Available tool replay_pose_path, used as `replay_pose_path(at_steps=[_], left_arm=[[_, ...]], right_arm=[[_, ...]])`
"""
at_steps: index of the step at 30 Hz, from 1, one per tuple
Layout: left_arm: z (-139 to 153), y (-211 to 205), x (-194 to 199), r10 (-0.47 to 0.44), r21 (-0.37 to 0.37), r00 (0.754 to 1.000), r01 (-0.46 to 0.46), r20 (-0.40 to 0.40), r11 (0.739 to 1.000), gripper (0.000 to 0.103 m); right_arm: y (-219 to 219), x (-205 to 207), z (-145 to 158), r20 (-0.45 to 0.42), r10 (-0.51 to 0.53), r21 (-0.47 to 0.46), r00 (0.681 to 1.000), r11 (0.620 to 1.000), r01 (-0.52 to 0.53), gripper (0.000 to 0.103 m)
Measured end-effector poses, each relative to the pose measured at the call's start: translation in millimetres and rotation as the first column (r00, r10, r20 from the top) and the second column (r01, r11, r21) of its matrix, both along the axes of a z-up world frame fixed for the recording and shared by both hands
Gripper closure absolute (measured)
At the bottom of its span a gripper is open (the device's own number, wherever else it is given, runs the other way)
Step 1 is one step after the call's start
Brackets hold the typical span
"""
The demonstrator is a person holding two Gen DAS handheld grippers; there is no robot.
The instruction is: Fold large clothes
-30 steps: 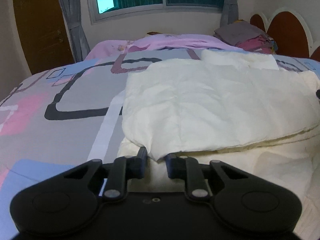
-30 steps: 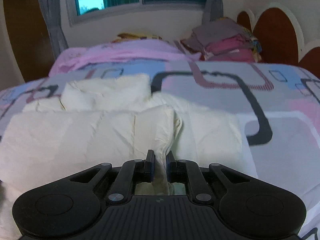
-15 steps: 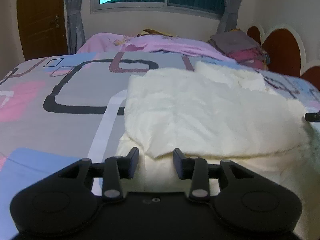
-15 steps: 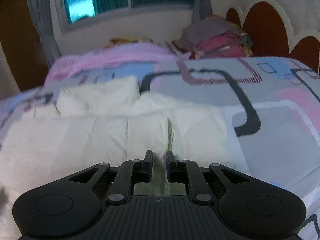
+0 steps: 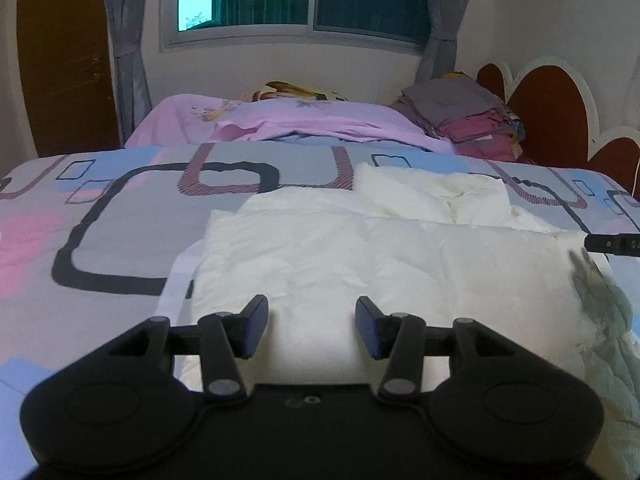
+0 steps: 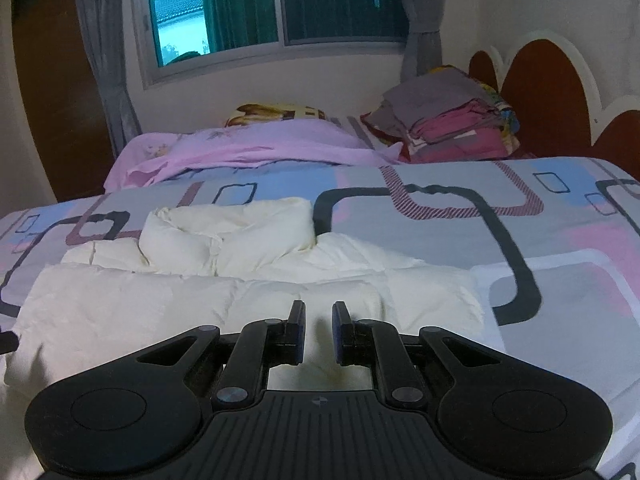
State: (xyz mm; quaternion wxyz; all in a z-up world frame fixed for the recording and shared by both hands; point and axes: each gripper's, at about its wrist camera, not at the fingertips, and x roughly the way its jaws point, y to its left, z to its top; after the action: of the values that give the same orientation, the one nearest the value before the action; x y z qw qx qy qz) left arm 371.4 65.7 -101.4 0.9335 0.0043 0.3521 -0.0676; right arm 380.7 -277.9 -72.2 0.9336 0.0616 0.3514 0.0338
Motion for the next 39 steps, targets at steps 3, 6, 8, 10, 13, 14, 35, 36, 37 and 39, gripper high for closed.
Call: replay_pose_path(at_steps=[3,6,8,10,13,14,35,36,37,39], left_arm=[[-6,-7,14,-0.01,0.007,1.0,0.01,-0.011,1.0,0.054],[-15,-13,31,-0.009,0.015,1.0,0.009,-0.021,1.0,0.054],[-21,-14,43,0.002,0.015,1.0,-0.002,-0.026,1.0,0.054],[-29,-15,56,0.018,0.023,0.999,-0.017,-0.032,1.0,0.053],[-41,-14,70,0.041,0.048,0.999,-0.04,-0.012,0.998,0.052],[-45,-13,73,0.049,0.06,0.999,-0.049,-0.004,0.997,0.052],[-31,-10,29,0.079,0.05,0.997,-0.079,0.0,0.996,0.043],[-31,-12,24,0.071,0.045,0.997,-0.071,-0.002,0.996,0.041],[-32,-15,20,0.065,0.049,0.998,-0.065,-0.009,0.997,0.041],[-40,-19,18,0.066,0.065,0.997,-0.063,-0.03,0.996,0.04]], right_arm=[[4,8,-6,0.0,-0.003,-0.016,1.0,1.0,0.003,0.049],[9,14,-11,0.04,-0.005,-0.064,0.999,0.998,0.008,0.029],[11,21,-17,0.033,-0.006,-0.079,0.999,0.997,0.009,0.033],[10,31,-25,0.007,-0.009,-0.069,1.0,0.998,0.01,0.051],[8,40,-40,-0.008,-0.013,-0.104,1.0,0.995,0.013,0.054],[5,42,-47,-0.017,-0.019,-0.122,1.0,0.992,0.017,0.055],[6,-8,-31,0.045,0.042,-0.086,0.998,0.996,-0.038,0.054],[9,-12,-35,0.034,0.049,-0.096,0.998,0.994,-0.045,0.054],[11,-13,-41,0.012,0.049,-0.115,0.999,0.992,-0.047,0.054],[11,-13,-52,-0.02,0.043,-0.123,0.999,0.991,-0.045,0.054]])
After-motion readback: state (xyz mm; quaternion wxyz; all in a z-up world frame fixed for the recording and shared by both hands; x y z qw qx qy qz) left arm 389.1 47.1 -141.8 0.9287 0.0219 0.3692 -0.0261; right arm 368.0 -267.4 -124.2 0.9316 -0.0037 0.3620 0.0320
